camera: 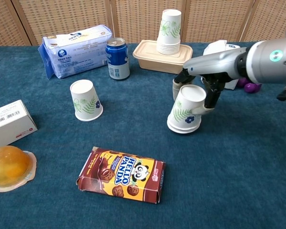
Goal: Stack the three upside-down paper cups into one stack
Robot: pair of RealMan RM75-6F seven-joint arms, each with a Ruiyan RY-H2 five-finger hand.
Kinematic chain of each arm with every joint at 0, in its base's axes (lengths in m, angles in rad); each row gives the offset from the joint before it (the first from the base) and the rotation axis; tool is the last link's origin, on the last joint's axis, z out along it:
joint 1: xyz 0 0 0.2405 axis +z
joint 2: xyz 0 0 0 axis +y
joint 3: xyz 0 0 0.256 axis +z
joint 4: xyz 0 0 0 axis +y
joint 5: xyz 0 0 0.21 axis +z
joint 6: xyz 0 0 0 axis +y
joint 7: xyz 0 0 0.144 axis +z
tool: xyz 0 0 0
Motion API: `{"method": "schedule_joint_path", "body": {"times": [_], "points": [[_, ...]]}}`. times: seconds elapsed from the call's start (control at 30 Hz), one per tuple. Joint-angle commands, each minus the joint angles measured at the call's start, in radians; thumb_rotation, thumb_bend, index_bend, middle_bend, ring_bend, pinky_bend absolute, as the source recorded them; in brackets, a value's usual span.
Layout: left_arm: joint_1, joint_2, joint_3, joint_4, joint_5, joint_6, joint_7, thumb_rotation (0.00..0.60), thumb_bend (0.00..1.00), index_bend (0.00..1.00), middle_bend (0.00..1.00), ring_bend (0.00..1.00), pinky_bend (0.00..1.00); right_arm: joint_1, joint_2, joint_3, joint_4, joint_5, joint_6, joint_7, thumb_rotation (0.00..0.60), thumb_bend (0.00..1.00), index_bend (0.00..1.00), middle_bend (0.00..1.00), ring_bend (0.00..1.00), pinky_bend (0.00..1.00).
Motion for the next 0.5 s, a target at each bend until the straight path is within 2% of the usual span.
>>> {"method": "schedule_joint_path", "body": {"times": [0.03, 0.13, 0.23, 0.4, 0.5], "points": [[0.000, 0.000, 0.000, 0.001, -0.001, -0.001, -0.001, 0.600, 0.41, 0.02, 0.00, 0.00, 0.01, 0.028, -0.024, 0.000, 0.036, 0.036, -0.011, -0.005, 0.600, 0.38, 0.34, 0.37, 0.20, 0.54], [0.000, -0.001, 0.000, 0.002, -0.001, -0.003, -0.002, 0.600, 0.41, 0.02, 0.00, 0.00, 0.01, 0.050, -0.043, -0.007, 0.064, 0.066, -0.011, -0.014, 0.600, 0.38, 0.33, 0.36, 0.18, 0.54], [0.000, -0.001, 0.001, 0.004, -0.001, -0.003, -0.003, 0.600, 0.41, 0.02, 0.00, 0.00, 0.01, 0.075, -0.051, -0.023, 0.074, 0.112, -0.008, -0.034, 0.600, 0.38, 0.28, 0.30, 0.14, 0.52], [0.002, 0.000, -0.001, 0.006, -0.002, 0.000, -0.006, 0.600, 0.41, 0.02, 0.00, 0.00, 0.01, 0.101, -0.037, -0.047, 0.056, 0.163, 0.005, -0.054, 0.600, 0.37, 0.10, 0.18, 0.03, 0.46], [-0.002, -0.001, -0.001, 0.007, -0.003, -0.007, -0.006, 0.600, 0.41, 0.02, 0.00, 0.00, 0.01, 0.108, -0.028, -0.058, 0.037, 0.175, 0.018, -0.058, 0.600, 0.37, 0.05, 0.15, 0.01, 0.46]]}}
